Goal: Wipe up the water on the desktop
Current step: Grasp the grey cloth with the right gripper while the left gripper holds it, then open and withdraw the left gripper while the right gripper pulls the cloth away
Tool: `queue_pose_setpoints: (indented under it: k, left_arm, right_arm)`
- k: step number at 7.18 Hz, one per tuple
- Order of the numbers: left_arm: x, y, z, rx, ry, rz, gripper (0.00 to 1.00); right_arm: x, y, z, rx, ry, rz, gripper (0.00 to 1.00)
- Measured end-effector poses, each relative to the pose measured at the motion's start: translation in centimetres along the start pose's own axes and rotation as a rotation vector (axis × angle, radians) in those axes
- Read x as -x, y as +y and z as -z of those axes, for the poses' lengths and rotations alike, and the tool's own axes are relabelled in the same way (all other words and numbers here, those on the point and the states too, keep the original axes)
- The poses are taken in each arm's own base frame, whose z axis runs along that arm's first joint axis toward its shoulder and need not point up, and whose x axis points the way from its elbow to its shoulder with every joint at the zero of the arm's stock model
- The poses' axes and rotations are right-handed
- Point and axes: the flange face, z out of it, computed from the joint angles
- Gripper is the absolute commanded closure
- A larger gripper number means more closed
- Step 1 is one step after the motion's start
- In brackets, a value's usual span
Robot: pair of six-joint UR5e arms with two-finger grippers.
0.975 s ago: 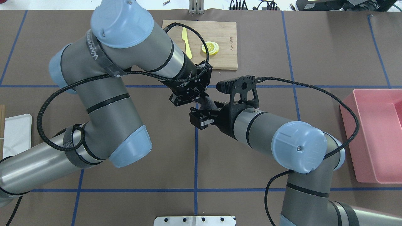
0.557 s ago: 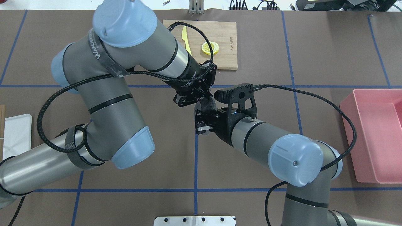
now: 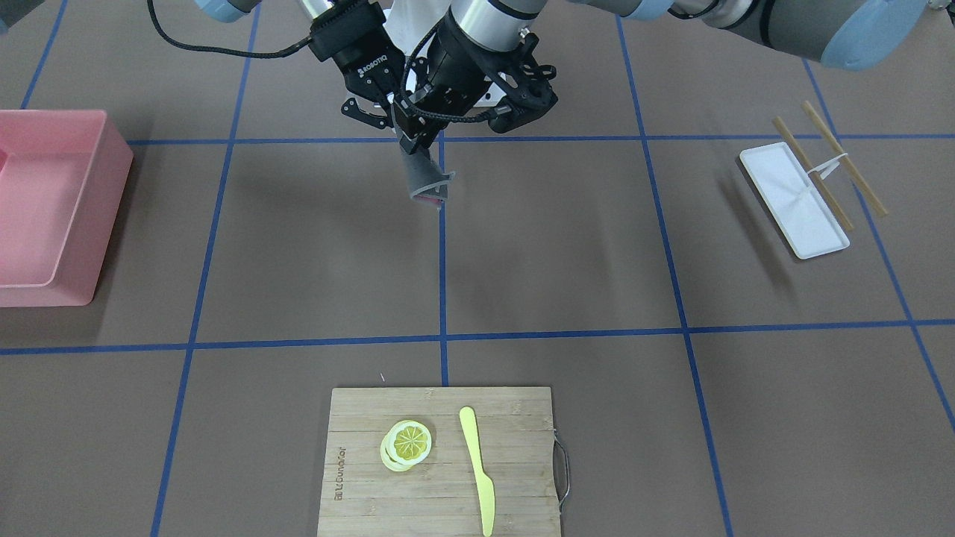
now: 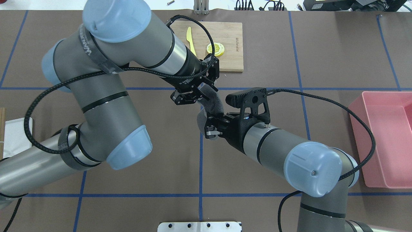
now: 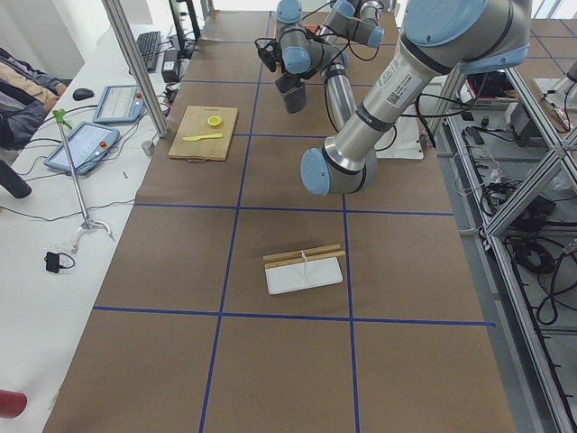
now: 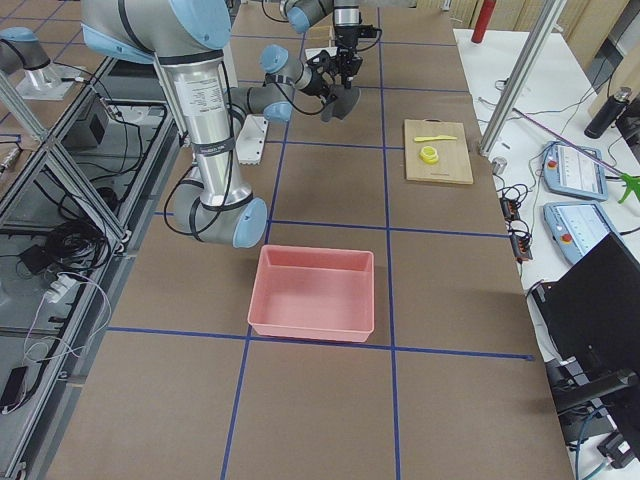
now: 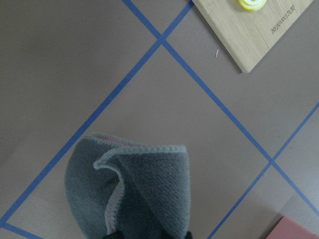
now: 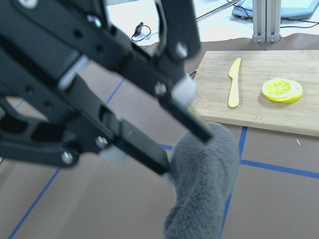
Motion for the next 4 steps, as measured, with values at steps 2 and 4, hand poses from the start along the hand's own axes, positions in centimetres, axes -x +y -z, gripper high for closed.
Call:
queue_pose_setpoints:
  k: [2,4]
  left_arm:
    - [0.6,-6.6,4.0,-0.098,0.031,-0.019,0.03]
    - [2.4,-11.5,4.9,-0.167,0.001,-0.081,0.03]
  right_arm:
    - [1.3,4.5,-1.9,0.06,0.07,-0.198,1.0]
    - [-1.8,9.6,-4.9,0.196,0.206,-0.299,1.0]
